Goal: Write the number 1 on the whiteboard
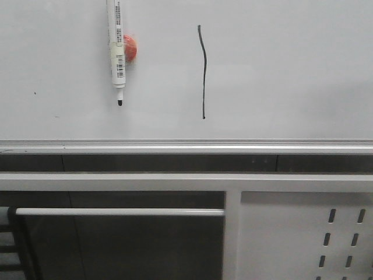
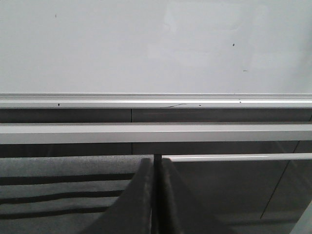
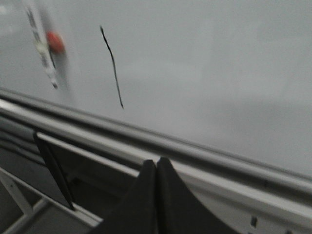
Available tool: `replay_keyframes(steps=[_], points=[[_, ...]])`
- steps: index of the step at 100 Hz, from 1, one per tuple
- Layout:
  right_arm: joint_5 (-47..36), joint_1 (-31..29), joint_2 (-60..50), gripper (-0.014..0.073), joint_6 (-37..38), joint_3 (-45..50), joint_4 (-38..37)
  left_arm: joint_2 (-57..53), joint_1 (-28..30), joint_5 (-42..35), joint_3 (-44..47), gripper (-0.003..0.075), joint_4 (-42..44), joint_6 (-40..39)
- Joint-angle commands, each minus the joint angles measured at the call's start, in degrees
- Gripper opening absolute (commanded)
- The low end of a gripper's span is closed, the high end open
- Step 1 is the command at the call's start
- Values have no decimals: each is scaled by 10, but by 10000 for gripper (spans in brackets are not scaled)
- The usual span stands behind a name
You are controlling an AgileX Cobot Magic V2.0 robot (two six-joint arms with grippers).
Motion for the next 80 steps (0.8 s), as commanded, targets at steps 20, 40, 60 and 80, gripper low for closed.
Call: replay_keyframes(steps=[20, 40, 60, 80], points=[[0, -140, -105, -71, 78, 70, -116, -15, 1, -33, 13, -18, -9, 0], [135, -206, -203, -71, 97, 86, -142, -15, 1, -33, 13, -18, -9, 0], [228, -265, -282, -71, 97, 87, -142, -15, 1, -33, 13, -18, -9, 0], [256, -296, -336, -71, 88, 87, -154, -15, 1, -33, 13, -18, -9, 0]])
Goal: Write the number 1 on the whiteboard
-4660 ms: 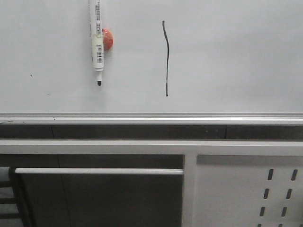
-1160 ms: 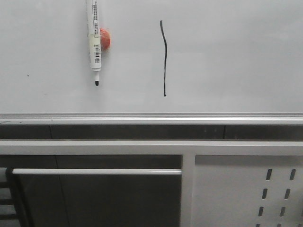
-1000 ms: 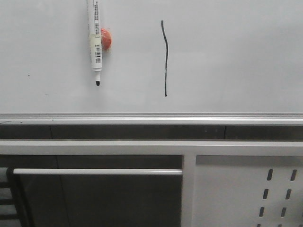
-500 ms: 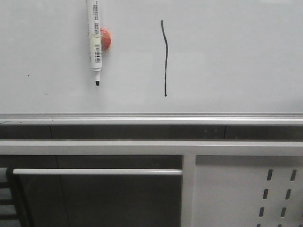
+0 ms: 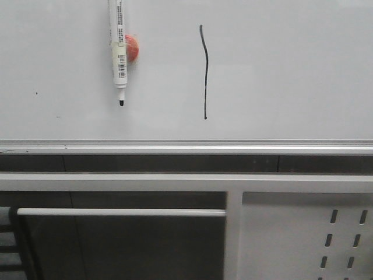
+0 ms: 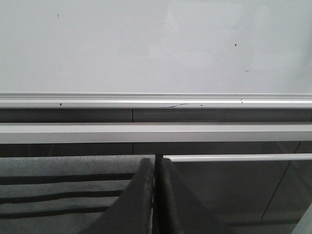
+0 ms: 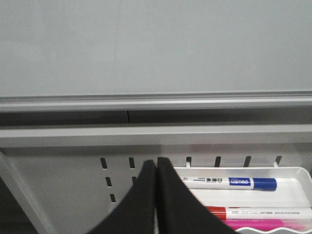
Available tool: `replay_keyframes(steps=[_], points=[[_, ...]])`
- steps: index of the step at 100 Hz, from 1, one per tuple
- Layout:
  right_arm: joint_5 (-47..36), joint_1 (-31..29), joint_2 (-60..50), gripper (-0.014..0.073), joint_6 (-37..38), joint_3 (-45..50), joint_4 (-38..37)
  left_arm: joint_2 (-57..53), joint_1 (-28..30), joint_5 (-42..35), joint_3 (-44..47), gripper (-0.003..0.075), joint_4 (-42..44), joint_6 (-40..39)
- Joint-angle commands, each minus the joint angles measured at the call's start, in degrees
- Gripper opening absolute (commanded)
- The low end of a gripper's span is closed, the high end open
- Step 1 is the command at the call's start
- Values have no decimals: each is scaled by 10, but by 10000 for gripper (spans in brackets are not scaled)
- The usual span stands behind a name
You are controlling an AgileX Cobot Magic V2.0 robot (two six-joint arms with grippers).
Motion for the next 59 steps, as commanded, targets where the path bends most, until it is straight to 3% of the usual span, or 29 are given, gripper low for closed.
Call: replay_keyframes(steps=[1, 59], points=[[-14, -11, -16, -71, -13, 17, -21, -15, 1, -33, 13, -18, -8, 0], [-15, -11, -16, -71, -16, 17, -35, -15, 1, -33, 13, -18, -8, 0]])
